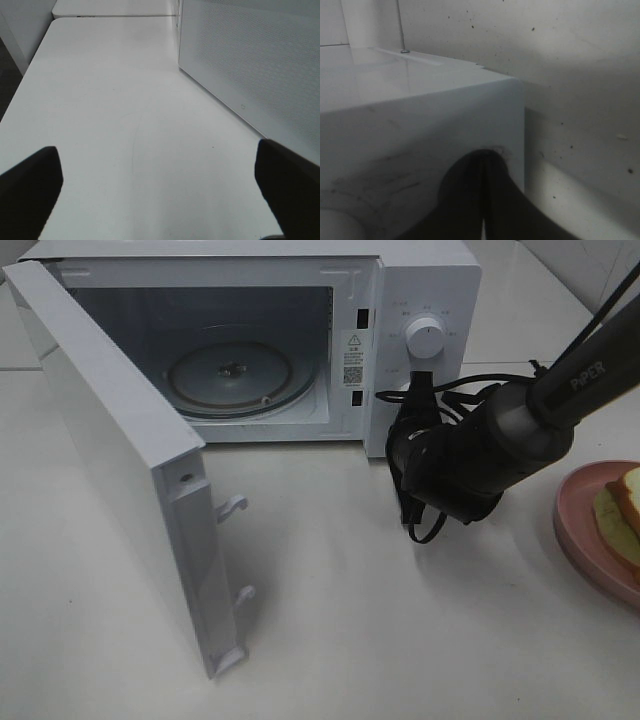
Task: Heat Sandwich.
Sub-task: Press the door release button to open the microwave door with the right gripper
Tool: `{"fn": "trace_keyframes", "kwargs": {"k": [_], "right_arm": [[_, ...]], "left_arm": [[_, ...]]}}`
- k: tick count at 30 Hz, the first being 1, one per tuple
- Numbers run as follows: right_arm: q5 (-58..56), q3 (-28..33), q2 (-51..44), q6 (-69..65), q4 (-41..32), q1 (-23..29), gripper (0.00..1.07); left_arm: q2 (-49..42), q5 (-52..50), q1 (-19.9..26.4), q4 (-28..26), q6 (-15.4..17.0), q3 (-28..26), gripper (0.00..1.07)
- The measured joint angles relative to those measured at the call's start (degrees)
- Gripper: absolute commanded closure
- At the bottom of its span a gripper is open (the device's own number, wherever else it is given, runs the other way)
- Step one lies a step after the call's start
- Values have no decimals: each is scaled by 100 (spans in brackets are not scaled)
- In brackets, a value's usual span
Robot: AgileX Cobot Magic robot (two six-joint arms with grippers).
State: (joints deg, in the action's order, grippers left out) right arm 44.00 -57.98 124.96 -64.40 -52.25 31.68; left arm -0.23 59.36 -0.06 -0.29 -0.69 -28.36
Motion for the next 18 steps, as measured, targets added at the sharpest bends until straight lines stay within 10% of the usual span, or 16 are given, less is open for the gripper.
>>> {"fn": "trace_keyframes", "kwargs": {"k": [18], "right_arm": [[-17, -11, 0, -11, -11, 0, 107]], "left_arm": [[0, 0, 0, 0, 0, 0, 1]]}}
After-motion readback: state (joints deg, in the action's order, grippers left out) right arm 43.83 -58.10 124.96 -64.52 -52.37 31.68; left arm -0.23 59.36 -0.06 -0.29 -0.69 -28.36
